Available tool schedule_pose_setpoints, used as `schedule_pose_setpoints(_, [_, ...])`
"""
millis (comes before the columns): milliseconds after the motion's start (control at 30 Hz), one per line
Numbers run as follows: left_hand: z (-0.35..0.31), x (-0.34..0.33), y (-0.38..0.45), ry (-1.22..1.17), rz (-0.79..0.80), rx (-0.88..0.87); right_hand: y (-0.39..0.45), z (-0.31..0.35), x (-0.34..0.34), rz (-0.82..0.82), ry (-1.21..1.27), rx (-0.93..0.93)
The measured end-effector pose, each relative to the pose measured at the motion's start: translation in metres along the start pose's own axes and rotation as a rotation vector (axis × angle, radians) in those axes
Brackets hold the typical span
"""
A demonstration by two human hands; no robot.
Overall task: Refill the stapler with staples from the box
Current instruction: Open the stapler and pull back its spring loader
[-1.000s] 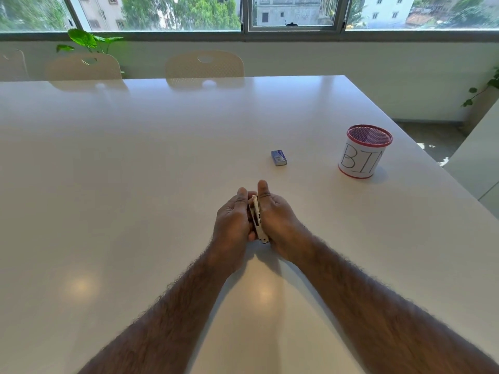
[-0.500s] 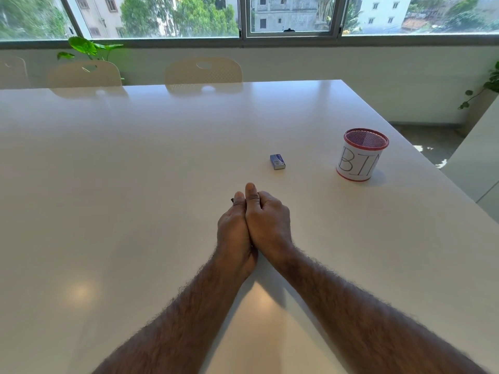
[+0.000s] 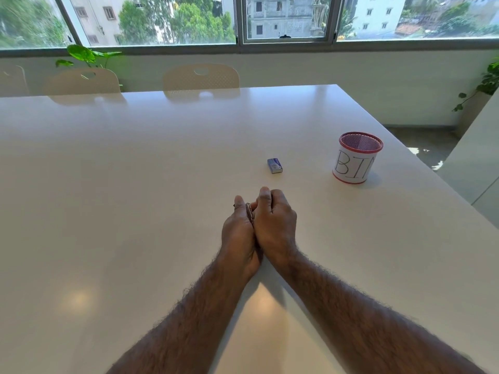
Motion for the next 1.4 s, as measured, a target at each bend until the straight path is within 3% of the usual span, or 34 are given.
schedule_pose_setpoints(133, [-0.001, -0.005, 0.000, 0.050, -0.005, 0.014, 0.004, 0.006, 0.010, 0.000, 0.143, -0.019])
schedule_pose_setpoints(400, [0.003, -0.013, 0.007, 0.102, -0.004, 0.136, 0.014, 0.038, 0.044, 0.062, 0.113, 0.116])
schedule_pose_setpoints(600, [0.012, -0.025, 0.009, 0.038, 0.104, 0.183, 0.008, 0.027, 0.034, 0.514, 0.250, -0.192])
schedule_pose_setpoints(700, [0.017, -0.029, 0.007, 0.024, 0.149, 0.204, 0.009, 0.024, 0.039, 0.442, 0.189, -0.100])
schedule_pose_setpoints(833, [0.018, -0.024, 0.006, 0.061, 0.138, 0.208, 0.009, 0.029, 0.045, 0.223, -0.068, 0.217])
schedule_pose_setpoints(967, [0.018, -0.017, 0.003, 0.069, 0.108, 0.236, -0.004, 0.037, 0.033, 0.216, -0.222, 0.474])
schedule_pose_setpoints(1400, [0.010, -0.009, -0.006, 0.135, 0.043, 0.278, -0.025, 0.033, 0.009, 0.261, -0.224, 0.520])
Point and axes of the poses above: each hand's wrist, its own y-axis towards the middle knuckle, its own x-axis out of the back of the hand, z = x × y, the point moved 10 cm from there along y, towards the middle knuckle, and after that the axes turned 8 degrees about -z, right-handed, at the moved point
